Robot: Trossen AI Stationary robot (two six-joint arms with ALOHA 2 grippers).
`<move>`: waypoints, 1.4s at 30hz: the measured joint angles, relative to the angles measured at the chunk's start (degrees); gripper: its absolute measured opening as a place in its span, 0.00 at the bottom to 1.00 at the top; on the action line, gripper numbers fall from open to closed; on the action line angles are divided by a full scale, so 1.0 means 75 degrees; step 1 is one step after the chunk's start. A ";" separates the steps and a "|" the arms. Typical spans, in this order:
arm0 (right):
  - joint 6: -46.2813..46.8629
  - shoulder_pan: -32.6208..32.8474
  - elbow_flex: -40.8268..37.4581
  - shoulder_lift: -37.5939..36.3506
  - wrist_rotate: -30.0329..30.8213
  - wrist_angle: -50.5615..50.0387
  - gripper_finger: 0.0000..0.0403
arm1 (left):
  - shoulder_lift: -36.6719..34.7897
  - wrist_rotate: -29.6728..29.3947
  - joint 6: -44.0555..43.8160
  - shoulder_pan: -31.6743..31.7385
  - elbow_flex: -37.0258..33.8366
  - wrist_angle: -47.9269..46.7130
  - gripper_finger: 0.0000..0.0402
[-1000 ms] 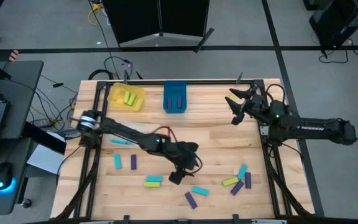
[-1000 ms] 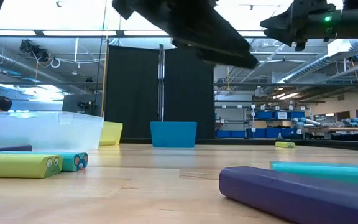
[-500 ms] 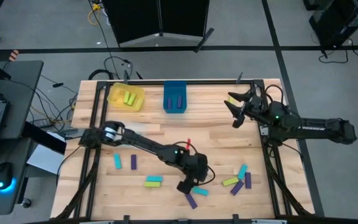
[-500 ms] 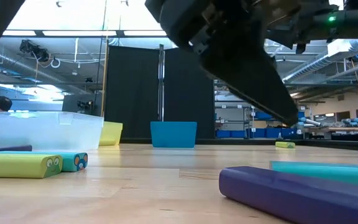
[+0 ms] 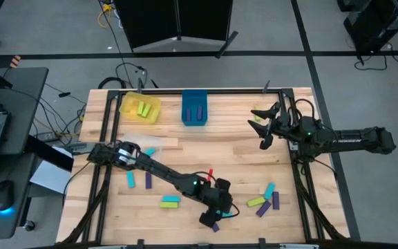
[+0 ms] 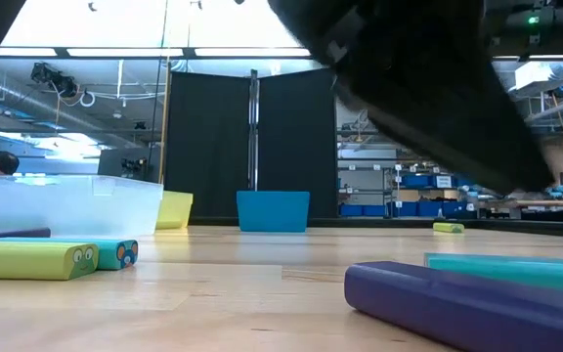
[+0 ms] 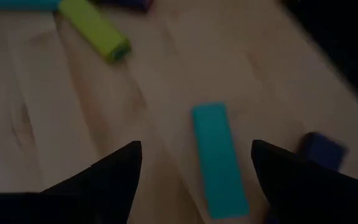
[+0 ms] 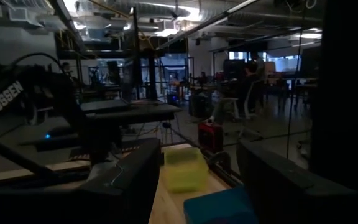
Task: Sort blocks
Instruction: Put the blue block into the white bin
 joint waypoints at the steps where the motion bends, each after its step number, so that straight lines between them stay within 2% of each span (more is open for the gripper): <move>1: 0.0003 0.0042 0.0000 0.0000 0.0013 0.0015 0.55 | 0.0017 -0.0016 -0.0086 -0.0002 -0.0008 -0.0011 0.78; 14: -0.0099 0.0327 0.0003 0.0000 0.0185 -0.0033 0.55 | 0.0359 0.0261 -0.0596 -0.0087 -0.0004 0.0468 0.78; 21: -0.0117 0.0534 0.0006 0.0017 0.0230 -0.0033 0.55 | 0.0572 -0.0156 -0.0698 -0.0255 -0.0008 0.0672 0.78; 27: -0.0009 0.0715 0.0006 0.0017 0.0278 -0.0021 0.55 | 0.0570 -0.0201 -0.0918 -0.0232 -0.0007 0.0642 0.77; 42: -0.0044 0.0906 0.0006 0.0017 0.0451 0.0029 0.55 | 0.0775 -0.0151 -0.1123 -0.0237 0.0011 0.0633 0.61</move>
